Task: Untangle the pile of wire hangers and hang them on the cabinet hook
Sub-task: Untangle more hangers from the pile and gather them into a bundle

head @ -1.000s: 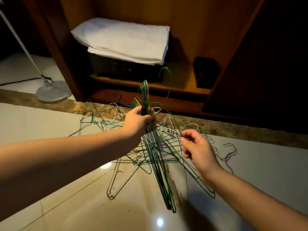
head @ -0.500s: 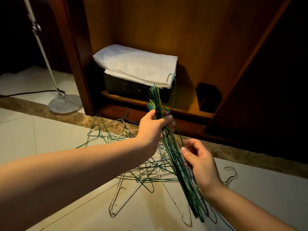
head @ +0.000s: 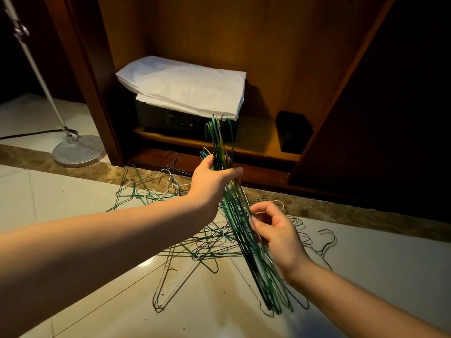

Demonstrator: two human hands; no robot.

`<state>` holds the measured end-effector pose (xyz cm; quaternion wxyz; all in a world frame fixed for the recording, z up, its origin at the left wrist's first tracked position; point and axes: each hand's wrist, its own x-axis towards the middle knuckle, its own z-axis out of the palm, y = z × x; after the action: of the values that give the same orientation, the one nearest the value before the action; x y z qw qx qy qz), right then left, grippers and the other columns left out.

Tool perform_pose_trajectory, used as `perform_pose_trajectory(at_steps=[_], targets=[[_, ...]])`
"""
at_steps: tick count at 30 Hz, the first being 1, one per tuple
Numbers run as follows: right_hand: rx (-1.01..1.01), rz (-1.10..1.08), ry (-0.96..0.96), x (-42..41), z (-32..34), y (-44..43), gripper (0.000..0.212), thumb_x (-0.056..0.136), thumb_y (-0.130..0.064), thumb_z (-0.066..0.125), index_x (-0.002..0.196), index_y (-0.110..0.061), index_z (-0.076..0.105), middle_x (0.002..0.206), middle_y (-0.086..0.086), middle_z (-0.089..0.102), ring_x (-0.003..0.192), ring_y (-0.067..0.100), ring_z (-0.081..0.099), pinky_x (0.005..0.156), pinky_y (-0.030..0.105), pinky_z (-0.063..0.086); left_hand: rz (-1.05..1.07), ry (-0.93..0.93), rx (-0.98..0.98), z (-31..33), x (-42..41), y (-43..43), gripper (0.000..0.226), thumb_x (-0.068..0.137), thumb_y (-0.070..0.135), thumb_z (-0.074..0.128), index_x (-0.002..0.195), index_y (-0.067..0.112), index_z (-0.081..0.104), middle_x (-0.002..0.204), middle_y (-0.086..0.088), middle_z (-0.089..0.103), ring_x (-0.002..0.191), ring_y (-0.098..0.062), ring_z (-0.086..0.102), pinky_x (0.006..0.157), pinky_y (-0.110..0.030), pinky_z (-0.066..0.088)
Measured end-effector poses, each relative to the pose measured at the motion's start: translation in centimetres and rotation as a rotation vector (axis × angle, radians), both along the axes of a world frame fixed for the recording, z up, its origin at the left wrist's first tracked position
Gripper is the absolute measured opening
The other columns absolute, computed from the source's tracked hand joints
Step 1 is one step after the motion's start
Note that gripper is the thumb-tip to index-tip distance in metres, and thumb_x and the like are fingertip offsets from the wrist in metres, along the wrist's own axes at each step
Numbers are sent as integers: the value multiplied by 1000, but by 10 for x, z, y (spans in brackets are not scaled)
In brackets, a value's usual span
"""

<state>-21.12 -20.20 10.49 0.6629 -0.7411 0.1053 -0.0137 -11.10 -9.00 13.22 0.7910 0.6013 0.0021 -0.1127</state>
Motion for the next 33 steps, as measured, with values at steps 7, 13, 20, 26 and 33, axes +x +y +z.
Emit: perform_pose_trajectory(at_steps=[7,13,20,26,33], targets=[[-67,163,13,4,-15,-15,19,95,-11,45,86,-19,60,74,-7,55,64,-7,51,60,6,40,-98,83,-34,-9,-6,-4,19,82,-11,58,86,8,57,76,-12,57,59,-16,60,50,-22,51],[-597,86,336,41,-126,-87,15,94,-27,50,92,-22,65,89,-2,63,84,16,55,72,27,40,-134,215,68,-44,-4,1,22,82,-11,56,93,7,58,77,-10,61,65,-18,63,63,-27,56],[-1059,130,554,56,-199,-154,26,94,-27,45,116,-19,56,120,8,58,106,27,56,84,32,45,-120,336,260,-84,-5,1,18,84,-12,53,90,5,59,77,-11,61,64,-18,61,59,-24,55],[-1059,52,579,57,-228,-164,35,90,-24,50,124,-17,49,128,11,50,113,31,50,91,36,45,-62,373,262,-97,2,-7,14,87,-7,52,96,3,56,81,-12,59,70,-20,59,57,-23,55],[-1150,-34,536,63,-239,-161,47,90,-22,51,135,-15,36,136,12,42,122,31,41,98,39,38,-60,365,276,-103,3,-10,11,88,-5,52,91,5,56,82,-10,59,72,-20,59,58,-24,56]])
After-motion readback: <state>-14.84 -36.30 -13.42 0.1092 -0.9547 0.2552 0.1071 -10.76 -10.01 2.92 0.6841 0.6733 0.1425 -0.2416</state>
